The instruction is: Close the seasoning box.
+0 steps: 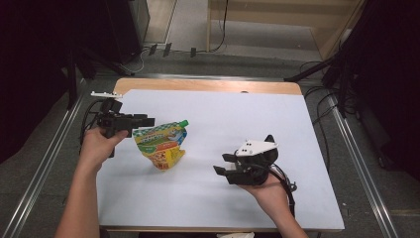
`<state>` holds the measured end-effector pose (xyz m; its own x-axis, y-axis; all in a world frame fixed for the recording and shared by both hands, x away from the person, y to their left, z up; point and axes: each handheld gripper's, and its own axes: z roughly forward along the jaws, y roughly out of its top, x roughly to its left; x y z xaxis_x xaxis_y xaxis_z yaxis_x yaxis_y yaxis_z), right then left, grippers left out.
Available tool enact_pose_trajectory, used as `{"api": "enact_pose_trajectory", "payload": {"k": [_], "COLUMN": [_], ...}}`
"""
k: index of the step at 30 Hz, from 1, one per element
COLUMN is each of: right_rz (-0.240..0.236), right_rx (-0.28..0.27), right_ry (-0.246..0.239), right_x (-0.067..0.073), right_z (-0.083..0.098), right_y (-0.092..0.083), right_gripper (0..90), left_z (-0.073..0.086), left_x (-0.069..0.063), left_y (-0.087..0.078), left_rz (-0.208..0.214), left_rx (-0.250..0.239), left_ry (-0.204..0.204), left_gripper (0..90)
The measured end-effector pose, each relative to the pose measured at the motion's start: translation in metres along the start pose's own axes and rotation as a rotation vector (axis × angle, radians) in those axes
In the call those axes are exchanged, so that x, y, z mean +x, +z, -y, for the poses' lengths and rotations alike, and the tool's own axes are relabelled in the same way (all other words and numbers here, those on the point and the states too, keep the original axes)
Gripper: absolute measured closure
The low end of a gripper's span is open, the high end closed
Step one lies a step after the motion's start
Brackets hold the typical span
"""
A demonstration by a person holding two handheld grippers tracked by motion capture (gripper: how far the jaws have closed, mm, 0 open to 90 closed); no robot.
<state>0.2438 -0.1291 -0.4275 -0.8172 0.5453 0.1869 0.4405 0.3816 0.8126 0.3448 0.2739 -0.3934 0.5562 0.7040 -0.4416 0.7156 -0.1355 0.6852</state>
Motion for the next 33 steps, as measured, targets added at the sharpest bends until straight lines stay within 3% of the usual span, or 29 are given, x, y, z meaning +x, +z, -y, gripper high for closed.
{"api": "enact_pose_trajectory", "payload": {"k": [10, 25, 33], "right_rz": [0.015, 0.059, 0.082], "right_rx": [-0.005, -0.029, -0.032], "right_ry": [0.005, 0.060, 0.087], "right_x": [-0.011, -0.039, -0.050], "right_z": [-0.006, -0.011, -0.012], "right_y": [-0.021, -0.064, -0.080], "right_gripper": [59.1, 86.7, 90.0], "left_z": [0.001, 0.001, 0.001], "left_x": [0.001, 0.002, 0.001], "left_y": [0.000, -0.002, 0.001], "left_rz": [-0.005, -0.002, -0.001], "left_rx": [0.009, 0.003, 0.015], "left_ry": [0.002, -0.001, 0.007], "left_gripper": [44.3, 43.9, 43.7]}}
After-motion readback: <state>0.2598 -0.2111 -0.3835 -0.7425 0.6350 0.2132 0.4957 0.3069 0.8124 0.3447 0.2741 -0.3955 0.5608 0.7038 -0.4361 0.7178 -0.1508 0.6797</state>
